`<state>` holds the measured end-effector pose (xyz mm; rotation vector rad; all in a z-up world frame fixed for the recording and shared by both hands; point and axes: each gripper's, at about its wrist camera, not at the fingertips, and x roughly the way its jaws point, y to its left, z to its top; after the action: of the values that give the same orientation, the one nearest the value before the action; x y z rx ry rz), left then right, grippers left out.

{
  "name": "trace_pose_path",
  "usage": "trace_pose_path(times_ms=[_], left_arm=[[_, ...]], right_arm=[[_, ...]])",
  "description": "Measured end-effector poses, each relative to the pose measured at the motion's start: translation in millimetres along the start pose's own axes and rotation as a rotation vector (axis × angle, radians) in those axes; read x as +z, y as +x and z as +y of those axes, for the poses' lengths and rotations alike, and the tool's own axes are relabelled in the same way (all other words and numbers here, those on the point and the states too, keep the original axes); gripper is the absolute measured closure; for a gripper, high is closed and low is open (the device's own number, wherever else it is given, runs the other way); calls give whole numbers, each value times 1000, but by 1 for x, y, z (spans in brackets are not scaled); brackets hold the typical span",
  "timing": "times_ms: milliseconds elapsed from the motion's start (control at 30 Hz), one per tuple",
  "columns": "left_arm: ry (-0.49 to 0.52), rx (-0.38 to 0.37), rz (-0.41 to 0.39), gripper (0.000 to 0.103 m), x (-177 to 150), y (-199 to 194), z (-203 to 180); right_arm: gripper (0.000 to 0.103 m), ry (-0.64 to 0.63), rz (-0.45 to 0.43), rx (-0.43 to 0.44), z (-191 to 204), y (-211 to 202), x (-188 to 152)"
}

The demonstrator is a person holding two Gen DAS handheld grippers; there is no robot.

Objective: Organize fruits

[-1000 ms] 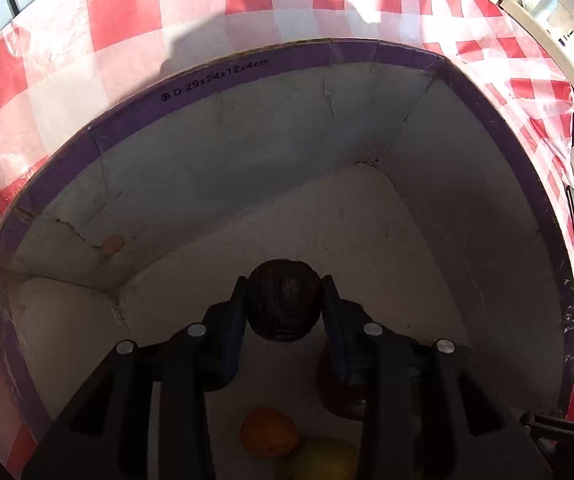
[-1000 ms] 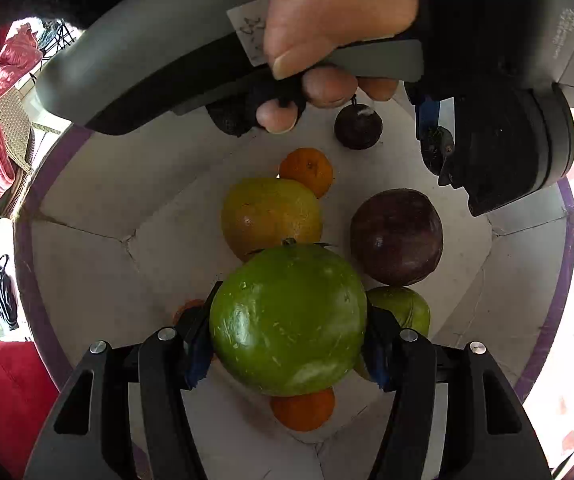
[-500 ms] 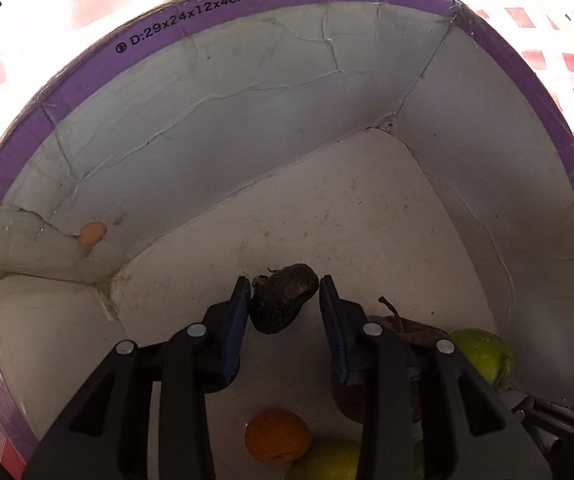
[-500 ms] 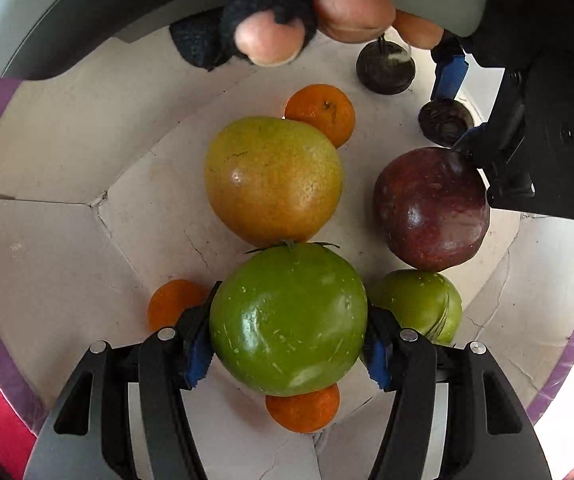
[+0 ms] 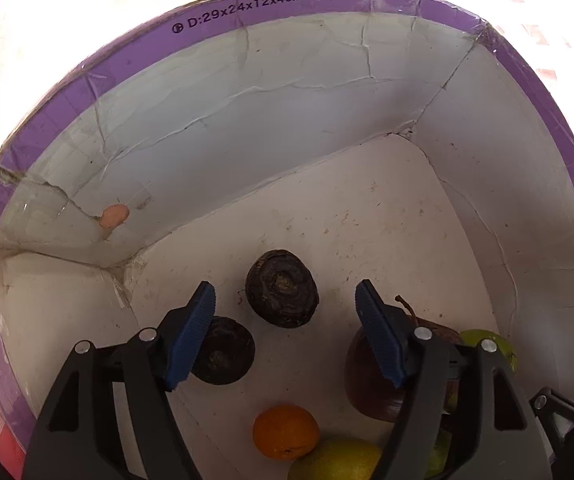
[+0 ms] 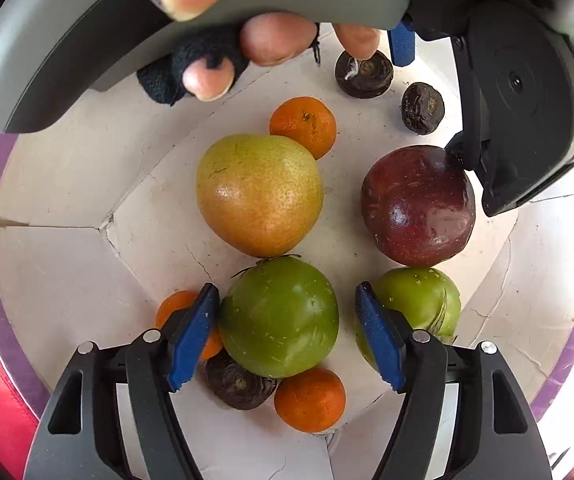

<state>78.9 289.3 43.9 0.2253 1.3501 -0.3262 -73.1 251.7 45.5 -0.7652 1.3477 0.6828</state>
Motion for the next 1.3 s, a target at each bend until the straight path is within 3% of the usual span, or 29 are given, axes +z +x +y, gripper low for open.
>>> trace_pose_path(times_ms=[233, 433, 500, 667, 833, 1000, 1100, 1200, 1300], left_arm=[[-43, -25, 32, 19, 7, -3, 9], [-30, -73, -49, 4, 4, -35, 13], [-21, -40, -106, 2, 1, -53, 11], [14, 144, -311, 2, -11, -115, -2], [-64, 185, -411, 2, -27, -164, -3], [-240, 101, -351, 2, -39, -170, -4], [-344, 117, -280, 2, -56, -141, -9], [-379, 73, -230, 2, -73, -125, -8], [-336, 77, -197, 2, -83, -113, -18]], right_arm=[[23, 69, -28, 48, -20, -15, 0], [19, 164, -109, 115, -50, -44, -14], [17, 218, -152, 143, -62, -59, -21], [16, 336, -252, 181, -100, -94, -49], [16, 474, -310, 191, -117, -113, -73], [16, 603, -278, 181, -104, -110, -74], [16, 603, -259, 176, -98, -99, -75], [16, 588, -249, 166, -91, -89, -69], [16, 572, -214, 153, -86, -75, -65]])
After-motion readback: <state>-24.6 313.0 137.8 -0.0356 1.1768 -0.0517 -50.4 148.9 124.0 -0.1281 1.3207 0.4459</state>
